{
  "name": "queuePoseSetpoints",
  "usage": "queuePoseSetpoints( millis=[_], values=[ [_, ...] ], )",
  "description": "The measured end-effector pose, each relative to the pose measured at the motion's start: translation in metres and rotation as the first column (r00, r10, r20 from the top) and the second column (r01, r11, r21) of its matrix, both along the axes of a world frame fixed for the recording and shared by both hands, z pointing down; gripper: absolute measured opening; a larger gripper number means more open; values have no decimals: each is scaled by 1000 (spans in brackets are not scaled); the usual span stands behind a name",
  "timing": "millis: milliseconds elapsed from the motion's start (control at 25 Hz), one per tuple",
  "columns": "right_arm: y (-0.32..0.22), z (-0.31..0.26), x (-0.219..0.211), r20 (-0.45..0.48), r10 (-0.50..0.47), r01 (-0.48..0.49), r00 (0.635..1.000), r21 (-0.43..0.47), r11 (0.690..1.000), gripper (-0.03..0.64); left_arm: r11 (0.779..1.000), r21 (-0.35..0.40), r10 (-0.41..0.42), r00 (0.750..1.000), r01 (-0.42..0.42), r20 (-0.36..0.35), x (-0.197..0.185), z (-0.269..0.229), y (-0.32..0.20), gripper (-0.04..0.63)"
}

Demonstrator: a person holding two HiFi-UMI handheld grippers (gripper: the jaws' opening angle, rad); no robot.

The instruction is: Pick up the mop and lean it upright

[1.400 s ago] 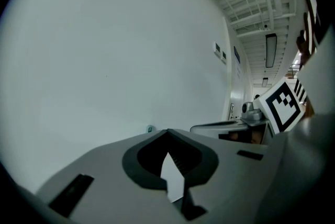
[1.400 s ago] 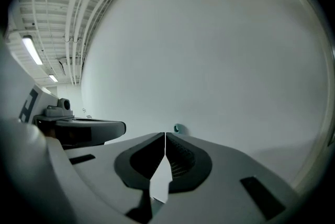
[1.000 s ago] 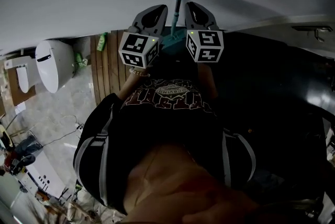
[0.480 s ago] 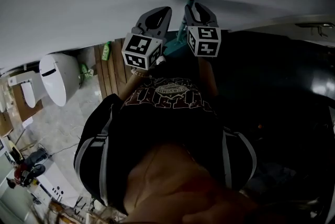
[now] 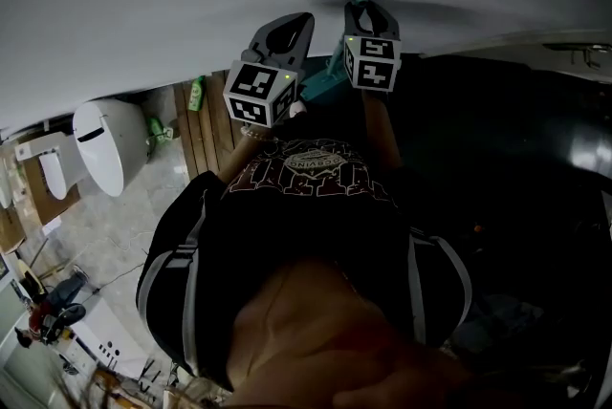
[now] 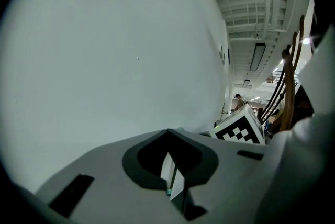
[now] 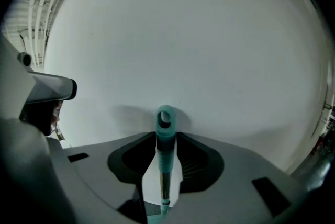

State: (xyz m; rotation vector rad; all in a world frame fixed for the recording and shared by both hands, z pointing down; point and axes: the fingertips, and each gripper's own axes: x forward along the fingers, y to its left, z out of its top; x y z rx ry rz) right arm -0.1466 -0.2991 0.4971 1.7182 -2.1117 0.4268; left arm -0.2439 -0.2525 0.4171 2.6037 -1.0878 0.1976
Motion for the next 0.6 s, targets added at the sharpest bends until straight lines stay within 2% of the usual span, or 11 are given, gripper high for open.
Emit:
queuePoseSetpoints(
  millis=[200,600],
  values=[
    [-1,0,-1,-20,33,-32,999,28,999,121,1000,-3,-10,1000,10,-6,-8,-1,-2,38],
    [12,-2,-6,11,-22,22,1000,23,1000,117,1000,-7,-7,1000,7,-10,-2,0,7,38]
  ],
)
